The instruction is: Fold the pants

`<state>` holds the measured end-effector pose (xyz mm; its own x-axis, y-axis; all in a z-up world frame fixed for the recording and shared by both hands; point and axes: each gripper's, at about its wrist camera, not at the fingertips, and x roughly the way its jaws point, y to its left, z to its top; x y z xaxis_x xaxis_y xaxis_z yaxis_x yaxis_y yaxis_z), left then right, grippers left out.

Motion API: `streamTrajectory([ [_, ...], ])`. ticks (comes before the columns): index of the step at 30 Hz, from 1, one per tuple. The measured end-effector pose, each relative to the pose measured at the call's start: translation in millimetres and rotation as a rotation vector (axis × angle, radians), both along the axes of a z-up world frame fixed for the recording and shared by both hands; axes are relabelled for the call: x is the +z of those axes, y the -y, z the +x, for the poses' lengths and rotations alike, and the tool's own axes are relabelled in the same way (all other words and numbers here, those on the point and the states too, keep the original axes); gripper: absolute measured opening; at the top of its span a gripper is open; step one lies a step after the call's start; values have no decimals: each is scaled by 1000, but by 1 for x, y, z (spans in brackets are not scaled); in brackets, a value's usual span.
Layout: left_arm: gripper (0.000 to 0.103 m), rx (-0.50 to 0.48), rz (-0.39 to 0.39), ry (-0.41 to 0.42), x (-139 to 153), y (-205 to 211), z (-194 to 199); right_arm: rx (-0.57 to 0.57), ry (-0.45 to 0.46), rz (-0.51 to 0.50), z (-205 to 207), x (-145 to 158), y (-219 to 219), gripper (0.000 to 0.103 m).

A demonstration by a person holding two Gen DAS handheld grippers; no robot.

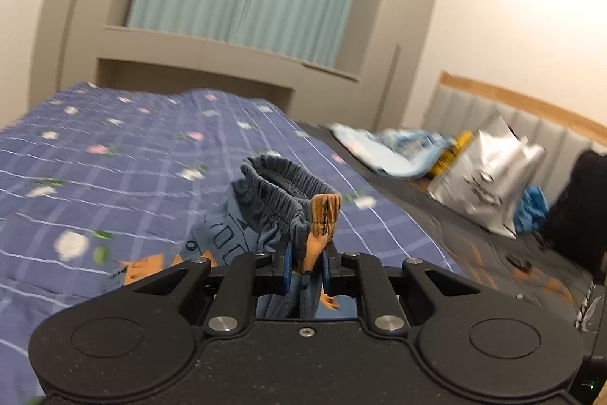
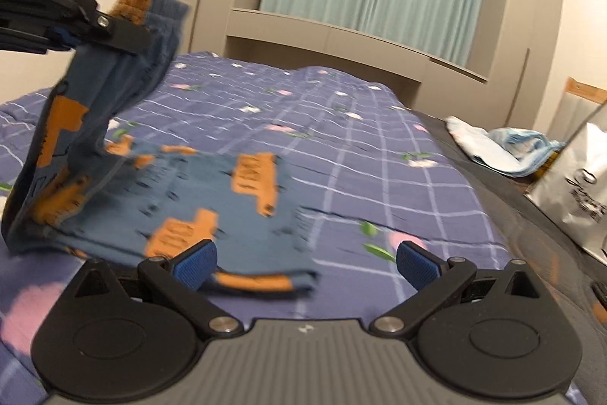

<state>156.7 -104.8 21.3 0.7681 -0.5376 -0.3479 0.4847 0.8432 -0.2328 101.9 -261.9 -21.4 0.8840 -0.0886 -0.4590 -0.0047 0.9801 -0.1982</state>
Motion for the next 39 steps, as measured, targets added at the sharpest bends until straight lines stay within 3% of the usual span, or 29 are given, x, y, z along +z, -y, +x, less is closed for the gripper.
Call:
streamTrajectory([
  [6, 17, -80, 103, -74, -33, 38, 17, -48, -17, 14, -7, -7, 18, 103],
  [11, 22, -98, 84, -144, -52, 40, 24, -63, -24, 40, -11, -10, 27, 103],
  [17, 69, -108, -1, -165, -52, 25, 18, -69, -32, 34, -11, -13, 26, 103],
  [20, 83, -90, -33, -152, -45, 13, 10, -75, -41, 41, -10, -15, 27, 103],
  [23, 96, -1, -58, -154, -42, -9, 2, -80, -46, 46, -9, -16, 28, 103],
  [27, 102, 147, -35, -179, -46, -39, -3, -86, -40, 38, -10, -16, 26, 103],
  [32, 102, 299, -2, -268, -70, -71, -6, -91, -10, 75, -11, -6, 21, 103],
  [39, 102, 301, -22, -346, -94, -80, -17, -40, -10, 178, 13, 14, -2, 103],
])
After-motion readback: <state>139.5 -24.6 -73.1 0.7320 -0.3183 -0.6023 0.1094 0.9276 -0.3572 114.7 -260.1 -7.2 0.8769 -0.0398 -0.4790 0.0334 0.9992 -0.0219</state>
